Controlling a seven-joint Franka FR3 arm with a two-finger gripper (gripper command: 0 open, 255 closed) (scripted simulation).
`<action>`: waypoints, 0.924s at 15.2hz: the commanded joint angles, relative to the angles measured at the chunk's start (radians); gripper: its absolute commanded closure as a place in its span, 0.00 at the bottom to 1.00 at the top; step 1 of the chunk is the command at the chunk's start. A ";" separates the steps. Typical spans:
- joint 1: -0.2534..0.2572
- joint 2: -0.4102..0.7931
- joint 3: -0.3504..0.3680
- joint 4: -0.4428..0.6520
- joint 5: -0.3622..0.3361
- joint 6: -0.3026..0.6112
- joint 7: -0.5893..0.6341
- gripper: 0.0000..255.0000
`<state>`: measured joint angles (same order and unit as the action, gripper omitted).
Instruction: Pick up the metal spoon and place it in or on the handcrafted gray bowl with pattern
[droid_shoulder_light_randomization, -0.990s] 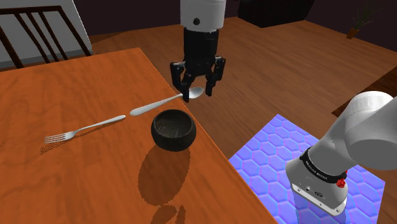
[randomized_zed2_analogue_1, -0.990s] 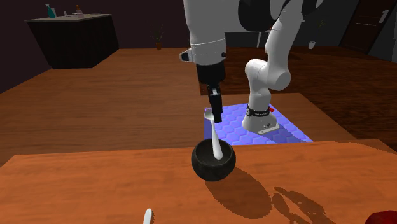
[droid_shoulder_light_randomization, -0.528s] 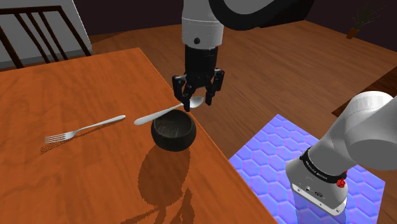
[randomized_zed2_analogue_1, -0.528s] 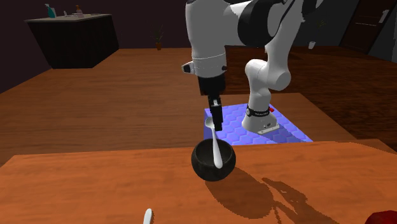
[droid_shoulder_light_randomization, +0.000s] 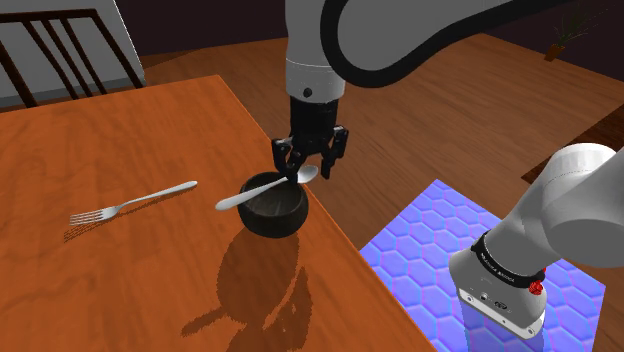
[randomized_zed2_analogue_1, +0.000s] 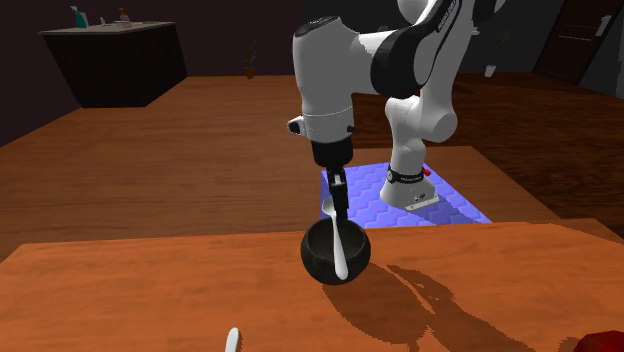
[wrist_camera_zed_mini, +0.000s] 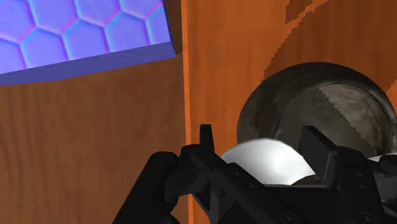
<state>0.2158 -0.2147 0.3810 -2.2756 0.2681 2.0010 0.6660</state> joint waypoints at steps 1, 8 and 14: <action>0.000 0.001 0.001 -0.003 0.000 0.005 0.000 1.00; 0.000 0.001 0.001 -0.003 0.000 0.005 0.000 0.00; -0.006 -0.017 -0.011 0.047 -0.005 -0.064 0.000 0.00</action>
<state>0.2119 -0.2239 0.3740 -2.2470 0.2650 1.9642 0.6651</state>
